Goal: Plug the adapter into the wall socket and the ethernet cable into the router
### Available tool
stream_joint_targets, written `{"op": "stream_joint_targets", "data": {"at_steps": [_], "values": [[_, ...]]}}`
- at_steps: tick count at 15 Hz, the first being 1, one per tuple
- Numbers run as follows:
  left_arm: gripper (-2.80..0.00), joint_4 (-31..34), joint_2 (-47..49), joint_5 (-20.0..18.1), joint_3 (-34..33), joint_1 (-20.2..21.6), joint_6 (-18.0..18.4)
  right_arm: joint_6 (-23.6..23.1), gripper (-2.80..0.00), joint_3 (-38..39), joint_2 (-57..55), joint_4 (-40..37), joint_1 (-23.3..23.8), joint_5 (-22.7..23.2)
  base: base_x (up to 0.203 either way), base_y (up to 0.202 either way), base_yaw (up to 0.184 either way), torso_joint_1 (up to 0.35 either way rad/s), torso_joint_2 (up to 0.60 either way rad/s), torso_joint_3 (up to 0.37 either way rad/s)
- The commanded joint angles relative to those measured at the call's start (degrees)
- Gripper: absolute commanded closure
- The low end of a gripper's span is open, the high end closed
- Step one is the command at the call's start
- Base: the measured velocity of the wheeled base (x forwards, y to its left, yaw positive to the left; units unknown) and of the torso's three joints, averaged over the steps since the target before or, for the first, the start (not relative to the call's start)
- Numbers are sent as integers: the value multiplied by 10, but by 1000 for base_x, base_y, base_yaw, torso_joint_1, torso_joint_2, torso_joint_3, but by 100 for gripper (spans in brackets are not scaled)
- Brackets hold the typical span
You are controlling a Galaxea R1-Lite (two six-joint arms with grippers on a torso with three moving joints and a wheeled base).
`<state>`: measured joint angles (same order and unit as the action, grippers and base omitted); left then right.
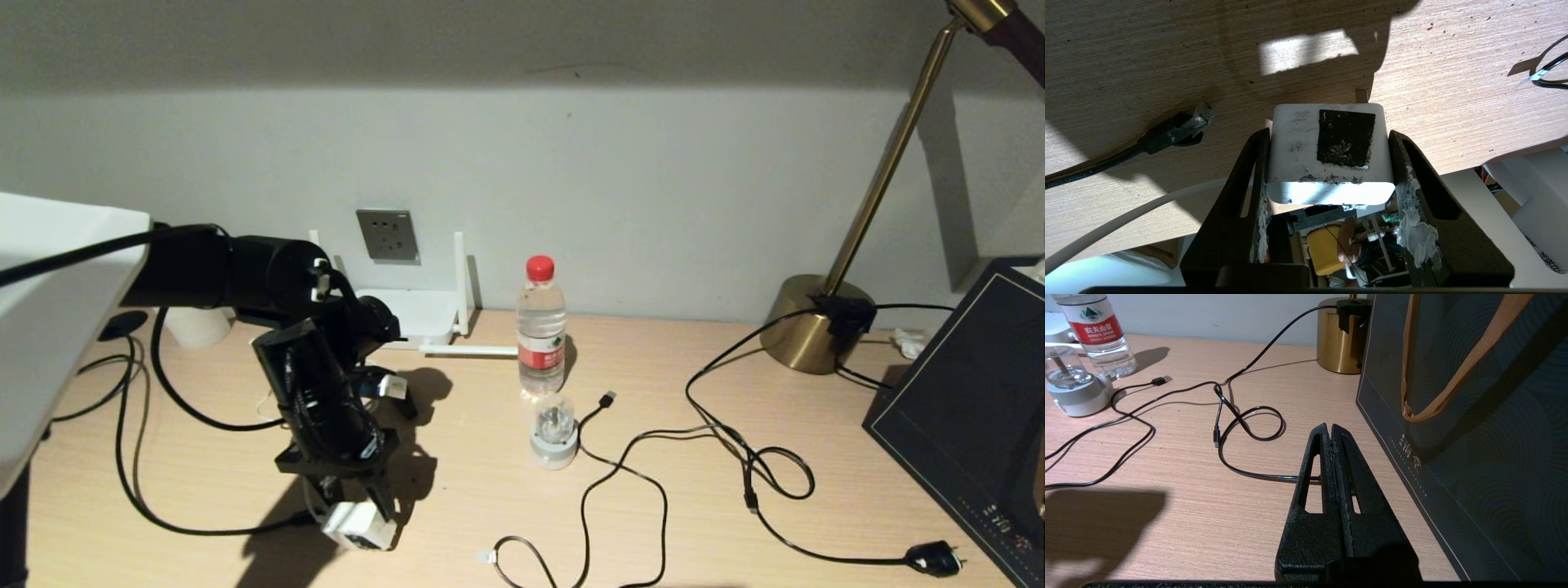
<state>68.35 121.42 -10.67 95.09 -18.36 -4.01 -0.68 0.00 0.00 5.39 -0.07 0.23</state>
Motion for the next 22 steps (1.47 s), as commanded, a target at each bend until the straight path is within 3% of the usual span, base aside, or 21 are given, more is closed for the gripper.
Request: {"op": "stream_joint_targets", "data": {"at_steps": [1, 2, 10, 14, 16, 19, 21, 22], "values": [[0, 4, 1, -1, 0, 0, 0, 0, 0, 20, -1, 1, 0, 0, 0, 0, 0, 0, 0, 0], [-280, 4, 1, 0, 0, 0, 0, 0, 0, 20, -1, 1, 0, 0, 0, 0, 0, 0, 0, 0], [-280, -2, -17, 1, -4, 0, 0, 0, 0, 20, 0, 1, 0, 0, 0, 0, 0, 0, 0, 0], [-280, -2, -144, 14, -63, 2, -2, 0, 0, 20, -1, 1, 0, 0, 0, 0, 0, 0, 0, 0], [-280, -4, -227, 40, -123, 8, -6, 0, 0, 20, -1, 1, 0, 0, 0, 0, 0, 0, 0, 0], [-280, -34, -311, 70, -267, 20, -9, 0, 0, 20, -1, 1, 0, 0, 0, 0, 0, 0, 0, 0], [-280, -123, -336, 81, -372, 28, -7, 0, 0, 20, -1, 1, 0, 0, 0, 0, 0, 0, 0, 0], [-280, -202, -342, 93, -419, 30, -7, 0, 0, 20, -1, 1, 0, 0, 0, 0, 0, 0, 0, 0]]}}
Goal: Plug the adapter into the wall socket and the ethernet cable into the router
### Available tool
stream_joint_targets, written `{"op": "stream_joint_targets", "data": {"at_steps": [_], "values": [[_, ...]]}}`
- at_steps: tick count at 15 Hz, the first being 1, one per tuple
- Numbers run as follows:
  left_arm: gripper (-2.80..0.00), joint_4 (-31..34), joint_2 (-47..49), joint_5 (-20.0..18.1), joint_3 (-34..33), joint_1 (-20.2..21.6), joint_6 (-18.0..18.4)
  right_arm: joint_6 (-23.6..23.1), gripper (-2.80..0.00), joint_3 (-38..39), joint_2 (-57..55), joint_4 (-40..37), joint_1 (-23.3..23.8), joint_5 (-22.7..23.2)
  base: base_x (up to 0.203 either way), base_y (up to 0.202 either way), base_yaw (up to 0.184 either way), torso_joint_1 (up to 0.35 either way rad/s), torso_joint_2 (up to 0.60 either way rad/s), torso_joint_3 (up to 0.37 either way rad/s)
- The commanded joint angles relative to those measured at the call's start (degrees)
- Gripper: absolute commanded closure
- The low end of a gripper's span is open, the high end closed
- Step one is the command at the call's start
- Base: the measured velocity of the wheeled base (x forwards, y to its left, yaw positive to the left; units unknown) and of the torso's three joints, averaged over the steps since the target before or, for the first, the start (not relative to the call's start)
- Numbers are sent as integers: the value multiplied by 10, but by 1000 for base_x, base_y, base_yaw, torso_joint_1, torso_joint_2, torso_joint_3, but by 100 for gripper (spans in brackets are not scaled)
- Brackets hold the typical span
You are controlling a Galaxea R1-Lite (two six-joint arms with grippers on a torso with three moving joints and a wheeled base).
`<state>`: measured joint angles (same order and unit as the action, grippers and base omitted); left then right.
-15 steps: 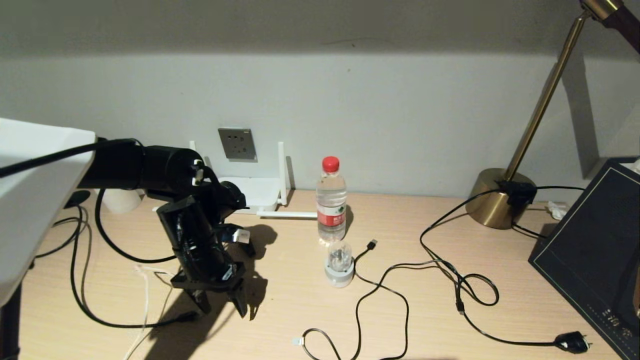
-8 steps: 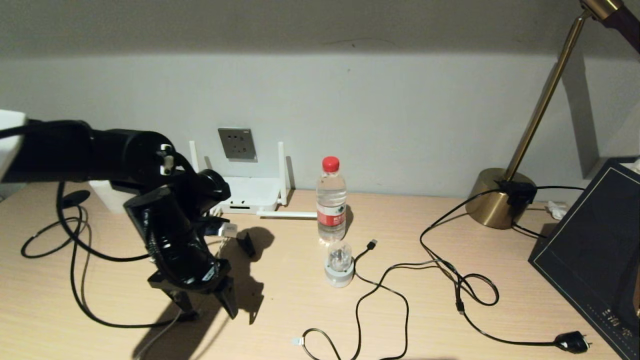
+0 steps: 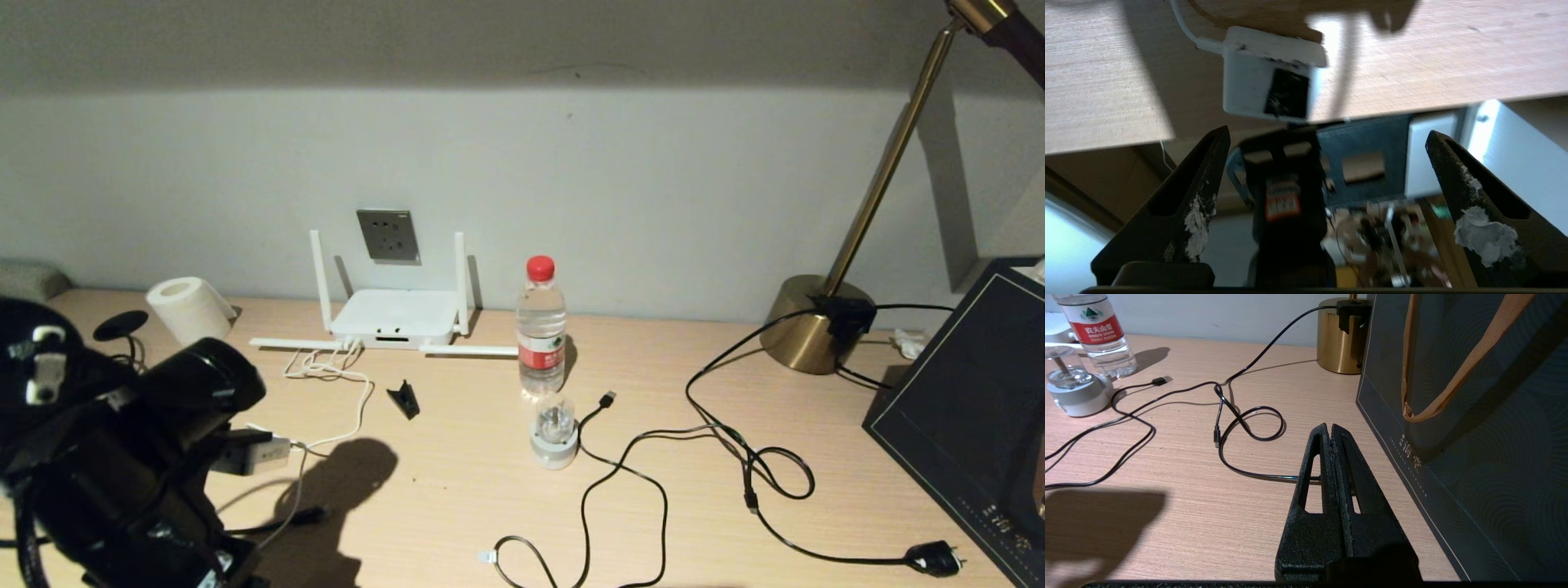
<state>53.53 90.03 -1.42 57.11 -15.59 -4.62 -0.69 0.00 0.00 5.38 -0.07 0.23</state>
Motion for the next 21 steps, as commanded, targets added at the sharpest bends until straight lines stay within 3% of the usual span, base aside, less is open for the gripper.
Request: {"op": "stream_joint_targets", "data": {"at_steps": [1, 6, 10, 14, 21], "values": [[-280, -120, -31, 13, -70, 4, 1, 0, 0, 20, -1, 1, 0, 0, 0, 0, 0, 0, 0, 0], [-280, -168, 9, 23, -78, 4, 9, 0, 0, 20, -1, 1, 0, 0, 0, 0, 0, 0, 0, 0], [-280, -164, 14, 36, -86, 4, 10, 0, 0, 20, -1, 1, 0, 0, 0, 0, 0, 0, 0, 0], [-280, -172, -11, 39, -115, 3, 23, 0, 0, 20, -1, 1, 0, 0, 0, 0, 0, 0, 0, 0], [-280, -265, -53, 40, -204, 5, 32, 0, 0, 20, -1, 1, 0, 0, 0, 0, 0, 0, 0, 0]]}}
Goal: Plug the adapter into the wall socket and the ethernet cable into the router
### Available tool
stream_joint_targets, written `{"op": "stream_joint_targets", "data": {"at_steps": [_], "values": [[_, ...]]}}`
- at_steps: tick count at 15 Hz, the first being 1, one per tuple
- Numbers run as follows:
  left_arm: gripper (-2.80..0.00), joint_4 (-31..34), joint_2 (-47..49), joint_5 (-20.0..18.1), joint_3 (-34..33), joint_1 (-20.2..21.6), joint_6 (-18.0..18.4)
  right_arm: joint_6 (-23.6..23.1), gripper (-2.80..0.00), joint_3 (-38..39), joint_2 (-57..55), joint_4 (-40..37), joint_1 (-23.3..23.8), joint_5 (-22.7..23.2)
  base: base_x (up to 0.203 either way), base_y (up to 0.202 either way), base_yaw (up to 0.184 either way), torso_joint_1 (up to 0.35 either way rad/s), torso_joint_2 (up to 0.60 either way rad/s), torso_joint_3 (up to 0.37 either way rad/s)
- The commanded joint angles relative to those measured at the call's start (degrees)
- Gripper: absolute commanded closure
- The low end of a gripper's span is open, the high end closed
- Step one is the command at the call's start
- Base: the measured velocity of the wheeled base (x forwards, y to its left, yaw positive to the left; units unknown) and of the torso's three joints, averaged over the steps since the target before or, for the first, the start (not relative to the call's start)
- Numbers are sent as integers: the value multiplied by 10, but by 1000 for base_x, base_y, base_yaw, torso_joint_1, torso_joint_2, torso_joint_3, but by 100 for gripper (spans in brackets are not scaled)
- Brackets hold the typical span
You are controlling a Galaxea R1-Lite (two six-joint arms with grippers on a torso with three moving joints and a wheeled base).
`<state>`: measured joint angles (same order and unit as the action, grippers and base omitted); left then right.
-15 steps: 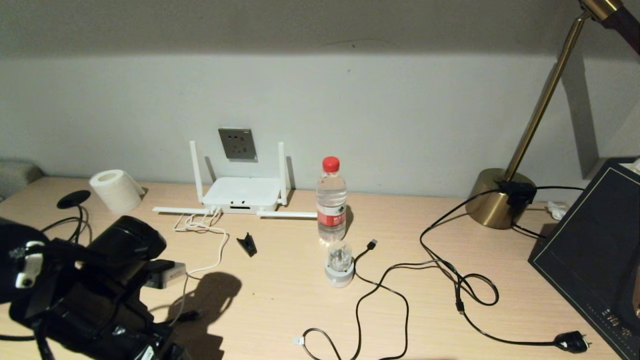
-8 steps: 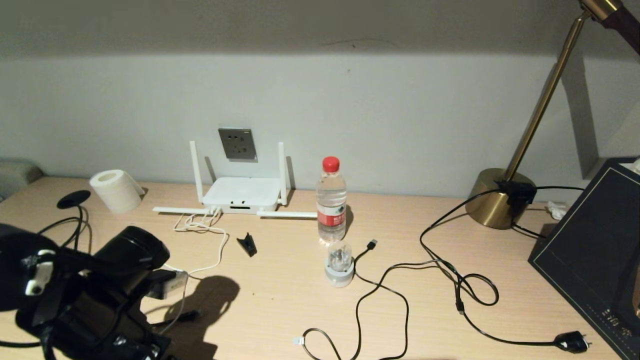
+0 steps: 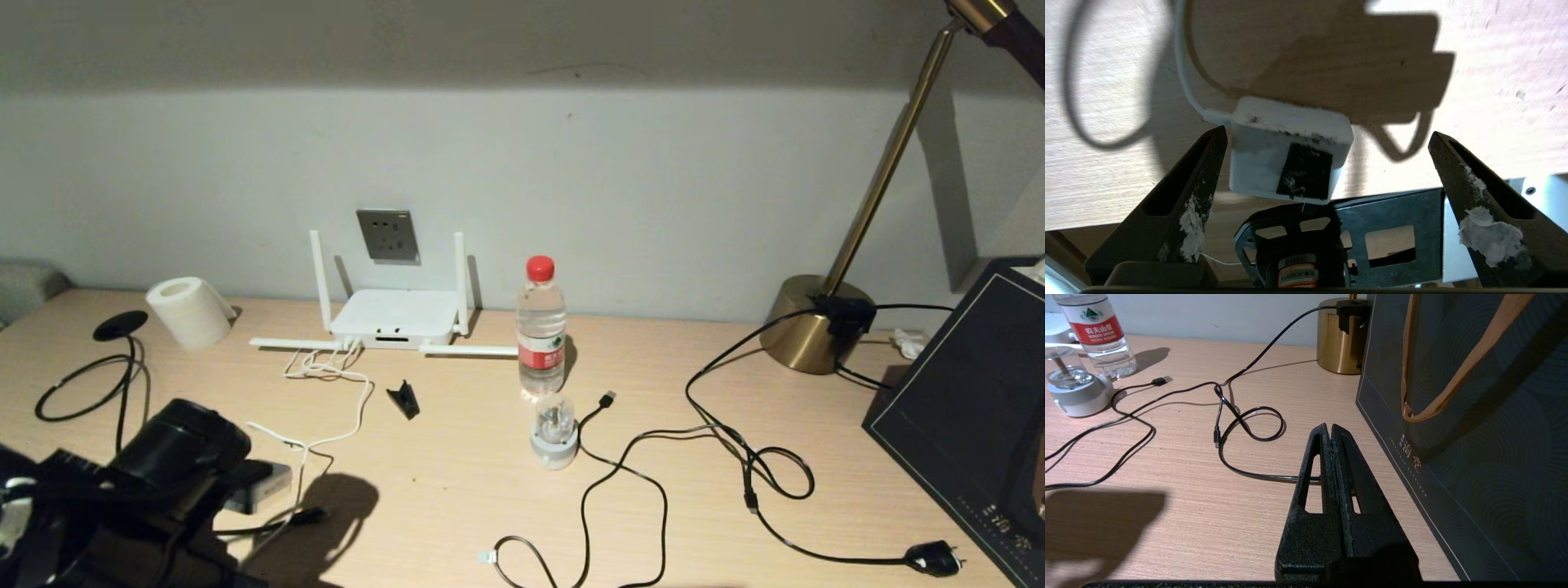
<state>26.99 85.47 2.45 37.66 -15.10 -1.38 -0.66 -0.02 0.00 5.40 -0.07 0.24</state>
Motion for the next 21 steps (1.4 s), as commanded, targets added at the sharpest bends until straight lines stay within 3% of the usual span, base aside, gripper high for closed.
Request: {"op": "stream_joint_targets", "data": {"at_steps": [1, 11, 15, 21], "values": [[-280, -2, -14, 0, -18, 0, 2, 0, 0, 20, -1, 0, 0, 0, 0, 0, 0, 0, 0, 0], [-280, -27, -9, 1, -42, 1, 6, 0, 0, 20, -1, 0, 0, 0, 0, 0, 0, 0, 0, 0], [-280, -30, -3, 33, -44, 1, 3, 0, 0, 20, -1, 0, 0, 0, 0, 0, 0, 0, 0, 0], [-280, -59, 9, 33, -66, 1, 1, 0, 0, 20, -1, 0, 0, 0, 0, 0, 0, 0, 0, 0]]}}
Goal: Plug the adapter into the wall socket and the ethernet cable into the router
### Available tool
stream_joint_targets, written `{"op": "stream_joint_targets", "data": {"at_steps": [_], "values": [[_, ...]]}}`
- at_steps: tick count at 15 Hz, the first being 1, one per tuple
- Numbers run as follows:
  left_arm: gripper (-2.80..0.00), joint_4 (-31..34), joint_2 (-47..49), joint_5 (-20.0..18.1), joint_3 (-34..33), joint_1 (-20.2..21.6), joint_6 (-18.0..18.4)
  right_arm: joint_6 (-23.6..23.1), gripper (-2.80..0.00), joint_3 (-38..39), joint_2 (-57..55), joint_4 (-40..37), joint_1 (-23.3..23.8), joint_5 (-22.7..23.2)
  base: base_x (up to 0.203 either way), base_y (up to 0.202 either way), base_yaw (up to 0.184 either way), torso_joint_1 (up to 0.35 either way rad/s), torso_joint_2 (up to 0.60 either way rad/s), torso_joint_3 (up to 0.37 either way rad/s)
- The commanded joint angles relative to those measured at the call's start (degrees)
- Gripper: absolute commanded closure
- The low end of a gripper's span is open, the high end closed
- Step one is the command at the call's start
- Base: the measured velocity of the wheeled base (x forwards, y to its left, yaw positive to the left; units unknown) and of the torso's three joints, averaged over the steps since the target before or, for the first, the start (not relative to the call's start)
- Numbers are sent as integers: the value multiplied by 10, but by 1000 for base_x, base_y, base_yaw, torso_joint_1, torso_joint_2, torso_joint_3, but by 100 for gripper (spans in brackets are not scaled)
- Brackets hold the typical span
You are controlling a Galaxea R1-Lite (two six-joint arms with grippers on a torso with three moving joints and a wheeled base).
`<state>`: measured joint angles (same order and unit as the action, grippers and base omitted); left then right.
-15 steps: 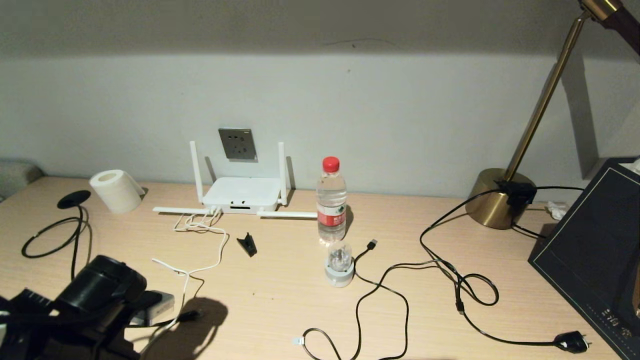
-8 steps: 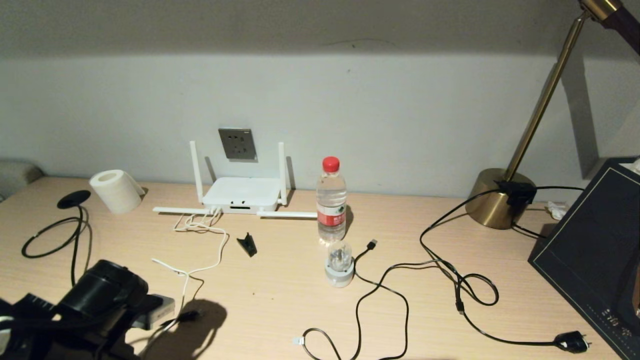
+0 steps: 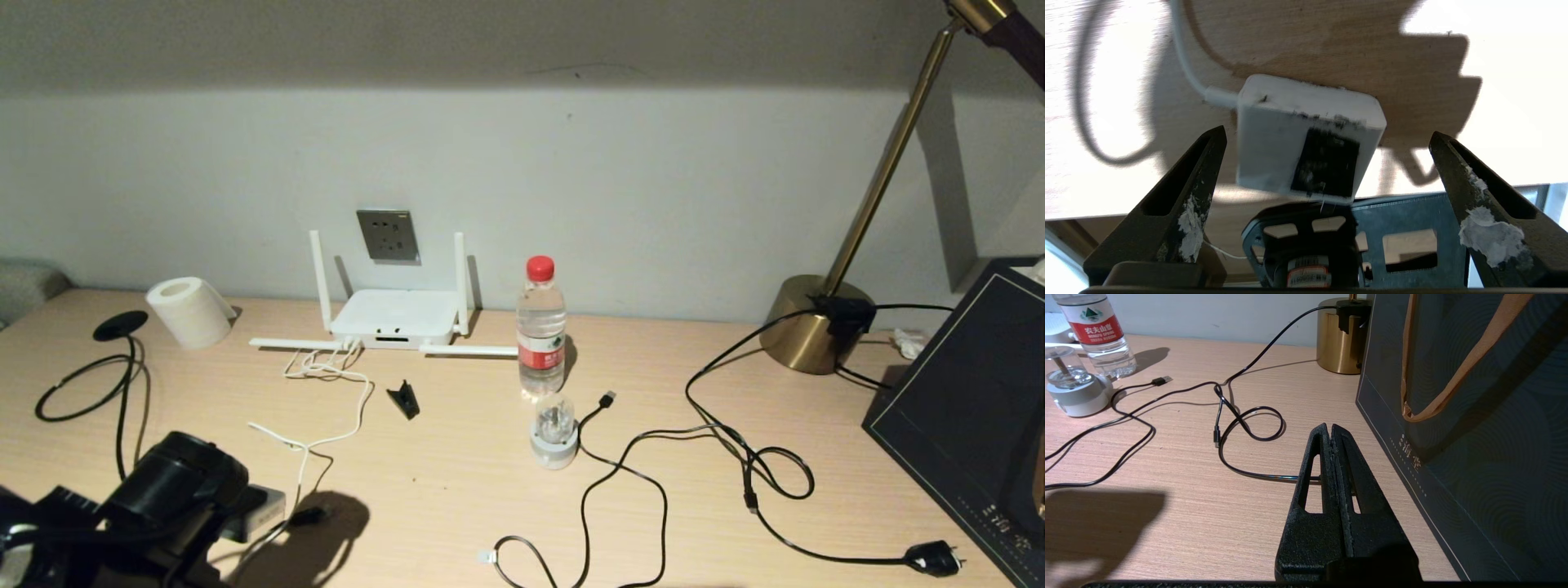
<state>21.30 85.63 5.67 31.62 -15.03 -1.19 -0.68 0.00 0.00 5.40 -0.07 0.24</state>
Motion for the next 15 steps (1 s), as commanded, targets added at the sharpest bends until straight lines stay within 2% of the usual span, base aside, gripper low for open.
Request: {"op": "stream_joint_targets", "data": {"at_steps": [1, 6, 7, 15], "values": [[-280, -16, 10, 0, -14, 0, 0, 0, 0, 20, -1, 1, 0, 0, 0, 0, 0, 0, 0, 0], [-280, -36, 14, 1, -17, 0, 1, 0, 0, 20, -1, 1, 0, 0, 0, 0, 0, 0, 0, 0], [0, -36, 14, 1, -18, 0, 1, 0, 0, 20, -1, 1, 0, 0, 0, 0, 0, 0, 0, 0], [0, -38, 1, 1, -22, 1, 0, 0, 0, 20, -1, 1, 0, 0, 0, 0, 0, 0, 0, 0]]}}
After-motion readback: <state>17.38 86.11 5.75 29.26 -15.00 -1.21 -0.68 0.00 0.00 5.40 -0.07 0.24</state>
